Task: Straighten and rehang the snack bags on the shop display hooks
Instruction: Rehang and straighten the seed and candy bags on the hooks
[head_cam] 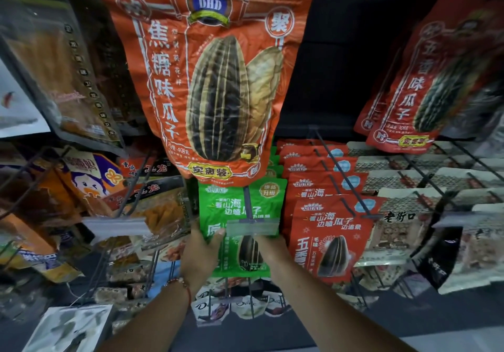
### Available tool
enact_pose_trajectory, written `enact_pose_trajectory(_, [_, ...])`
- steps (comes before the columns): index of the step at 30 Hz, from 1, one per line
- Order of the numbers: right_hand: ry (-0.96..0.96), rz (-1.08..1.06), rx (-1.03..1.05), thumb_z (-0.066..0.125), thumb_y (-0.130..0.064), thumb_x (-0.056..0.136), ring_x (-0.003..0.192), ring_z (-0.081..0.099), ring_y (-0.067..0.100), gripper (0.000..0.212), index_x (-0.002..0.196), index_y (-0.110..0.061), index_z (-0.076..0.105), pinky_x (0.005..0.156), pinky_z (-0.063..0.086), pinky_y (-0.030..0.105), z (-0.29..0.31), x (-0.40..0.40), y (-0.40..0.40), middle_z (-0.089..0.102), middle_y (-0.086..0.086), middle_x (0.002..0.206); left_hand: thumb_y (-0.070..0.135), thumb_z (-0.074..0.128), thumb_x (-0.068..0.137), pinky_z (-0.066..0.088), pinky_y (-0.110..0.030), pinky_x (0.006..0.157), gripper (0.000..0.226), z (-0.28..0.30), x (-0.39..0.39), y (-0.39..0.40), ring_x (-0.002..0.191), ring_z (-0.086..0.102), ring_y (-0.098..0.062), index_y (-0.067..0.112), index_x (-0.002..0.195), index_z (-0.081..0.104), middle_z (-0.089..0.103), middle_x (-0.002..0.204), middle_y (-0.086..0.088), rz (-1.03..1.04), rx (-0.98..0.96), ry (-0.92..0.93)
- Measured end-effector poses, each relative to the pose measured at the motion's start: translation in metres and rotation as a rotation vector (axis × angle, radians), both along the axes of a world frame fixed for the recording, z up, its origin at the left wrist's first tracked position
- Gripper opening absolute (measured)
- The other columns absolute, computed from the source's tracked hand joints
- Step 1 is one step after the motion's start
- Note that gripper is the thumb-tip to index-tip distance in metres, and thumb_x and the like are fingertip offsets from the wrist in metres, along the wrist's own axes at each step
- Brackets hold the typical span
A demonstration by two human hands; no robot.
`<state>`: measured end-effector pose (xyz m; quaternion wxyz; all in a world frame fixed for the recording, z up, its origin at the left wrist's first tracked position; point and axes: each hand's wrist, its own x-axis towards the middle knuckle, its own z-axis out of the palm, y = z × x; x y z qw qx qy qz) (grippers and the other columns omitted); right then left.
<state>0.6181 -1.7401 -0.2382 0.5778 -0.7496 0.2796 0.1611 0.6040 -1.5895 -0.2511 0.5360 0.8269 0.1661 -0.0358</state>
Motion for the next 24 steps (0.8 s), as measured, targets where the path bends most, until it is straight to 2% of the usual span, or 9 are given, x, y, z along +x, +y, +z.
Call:
enact_pose_trajectory(1, [0.02,-0.024,0.039,0.057,-0.036,0.094,0.083,0.059,0.016,0.042,0.128,-0.012,0.051,0.067,0.045,0.028,0.002,-0.005,-0.001,0.06,0.004,0.095,0.03,0.053,0.1,0.042,-0.025,0.043,0.045,-0.001,-0.003,0.003,0.051,0.056,-0.013,0.019,0.14,0.035,0.062,0.076,-0.003,-0.027,0.029,0.015])
enact_pose_trajectory(2, [0.041,-0.032,0.06,0.058,-0.036,0.094,0.084,0.058,0.014,0.048,0.134,-0.011,0.046,0.068,0.042,0.029,0.004,-0.008,-0.002,0.057,0.001,0.093,0.03,0.052,0.101,0.043,-0.026,0.044,0.043,-0.001,-0.005,0.007,0.051,0.054,-0.013,0.019,0.139,0.037,0.061,0.077,-0.003,-0.056,0.062,0.021])
enact_pose_trajectory(4, [0.091,0.011,0.073,0.059,-0.038,0.095,0.102,0.056,0.021,0.059,0.142,-0.011,0.039,0.081,0.039,0.032,0.009,-0.018,-0.005,0.056,0.004,0.112,0.025,0.054,0.1,0.052,-0.033,0.05,0.045,-0.002,-0.014,0.014,0.059,0.06,-0.016,0.024,0.14,0.035,0.065,0.091,-0.003,-0.107,0.118,-0.005])
enact_pose_trajectory(6, [0.122,0.073,0.052,0.059,-0.041,0.093,0.122,0.048,0.028,0.067,0.147,-0.011,0.033,0.083,0.037,0.035,0.014,-0.026,-0.007,0.047,0.01,0.139,0.028,0.057,0.096,0.057,-0.04,0.061,0.059,-0.004,-0.028,0.02,0.078,0.066,-0.019,0.029,0.145,0.025,0.061,0.116,-0.002,-0.197,0.258,-0.065])
enact_pose_trajectory(8, [0.085,0.189,-0.009,0.06,-0.042,0.092,0.123,0.047,0.025,0.073,0.15,-0.014,0.028,0.089,0.04,0.035,0.018,-0.037,-0.011,0.04,0.009,0.148,0.037,0.057,0.094,0.056,-0.039,0.074,0.076,-0.005,-0.043,0.025,0.105,0.062,-0.023,0.028,0.153,0.009,0.044,0.144,-0.005,-0.262,0.476,-0.107])
enact_pose_trajectory(10, [0.003,0.339,-0.086,0.059,-0.041,0.093,0.129,0.042,0.022,0.074,0.153,-0.018,0.021,0.102,0.036,0.036,0.024,-0.053,-0.017,0.031,0.006,0.156,0.043,0.054,0.095,0.053,-0.038,0.088,0.086,-0.002,-0.059,0.026,0.124,0.053,-0.026,0.025,0.156,-0.004,0.031,0.156,-0.005,-0.26,0.649,-0.145])
enact_pose_trajectory(14, [-0.254,0.474,-0.316,0.056,-0.042,0.095,0.148,0.016,0.018,0.076,0.155,-0.029,0.012,0.118,0.02,0.039,0.03,-0.083,-0.037,0.007,-0.005,0.163,0.046,0.051,0.095,0.035,-0.044,0.112,0.077,0.005,-0.076,0.023,0.143,0.034,-0.031,0.027,0.157,0.009,0.023,0.16,-0.008,-0.418,0.819,-0.282])
enact_pose_trajectory(19, [-0.352,0.557,-0.69,0.05,-0.047,0.096,0.15,-0.01,0.016,0.078,0.156,-0.032,0.001,0.122,0.01,0.043,0.027,-0.106,-0.079,-0.01,-0.012,0.162,0.049,0.051,0.09,0.037,-0.054,0.108,0.069,0.007,-0.071,-0.01,0.139,0.04,-0.04,0.024,0.152,0.032,0.035,0.155,-0.016,-0.631,0.987,-0.496])
enact_pose_trajectory(24, [-0.336,0.595,-0.827,0.05,-0.046,0.096,0.149,-0.014,0.021,0.078,0.154,-0.036,-0.002,0.12,0.006,0.046,0.026,-0.107,-0.131,-0.015,-0.01,0.162,0.051,0.048,0.092,0.026,-0.054,0.113,0.07,0.008,-0.059,-0.059,0.143,0.03,-0.041,0.021,0.152,0.03,0.028,0.158,-0.018,-0.736,1.076,-0.557])
